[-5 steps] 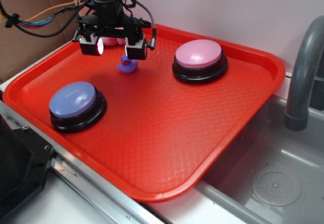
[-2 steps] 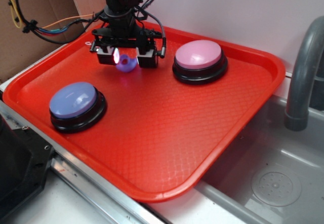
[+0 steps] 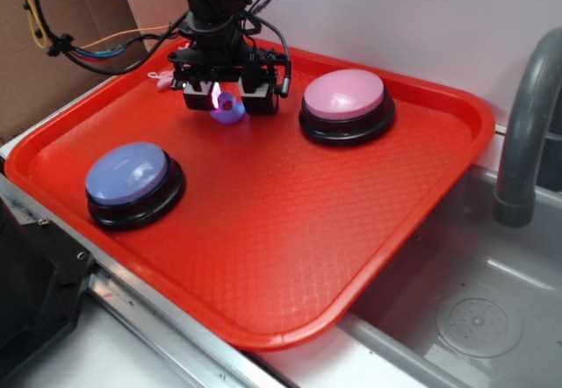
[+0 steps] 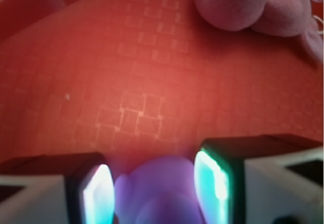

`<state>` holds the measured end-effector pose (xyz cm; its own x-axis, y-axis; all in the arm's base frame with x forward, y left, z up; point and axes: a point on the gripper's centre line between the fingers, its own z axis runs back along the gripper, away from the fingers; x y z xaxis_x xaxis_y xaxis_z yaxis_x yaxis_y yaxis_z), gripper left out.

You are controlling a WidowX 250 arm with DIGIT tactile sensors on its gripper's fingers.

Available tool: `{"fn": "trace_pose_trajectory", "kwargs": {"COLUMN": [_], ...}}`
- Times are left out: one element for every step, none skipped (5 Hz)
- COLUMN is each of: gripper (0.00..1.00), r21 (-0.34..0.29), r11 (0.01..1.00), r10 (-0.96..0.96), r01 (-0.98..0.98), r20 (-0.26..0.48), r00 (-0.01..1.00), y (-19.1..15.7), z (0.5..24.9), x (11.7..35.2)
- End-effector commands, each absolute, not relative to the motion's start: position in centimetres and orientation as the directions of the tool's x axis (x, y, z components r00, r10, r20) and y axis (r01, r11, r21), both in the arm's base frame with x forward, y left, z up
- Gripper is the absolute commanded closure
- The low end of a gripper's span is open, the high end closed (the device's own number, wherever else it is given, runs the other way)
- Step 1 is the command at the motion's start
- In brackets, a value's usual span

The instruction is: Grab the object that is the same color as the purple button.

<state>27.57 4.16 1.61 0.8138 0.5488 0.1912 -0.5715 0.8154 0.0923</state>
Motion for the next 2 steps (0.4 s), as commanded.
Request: {"fn": "trace_pose_trajectory", "kwargs": {"gripper": [1.00, 1.00], "r21": [0.113, 0.156], "r11": [0.869, 0.896], "r10": [0.461, 0.392], "r01": [-0.482, -0.416], "r20": [0.169, 0.162], "r00": [0.871, 0.906], "y": [7.9, 8.3], "z": [10.2, 15.3], "x": [25.0, 24.7]}}
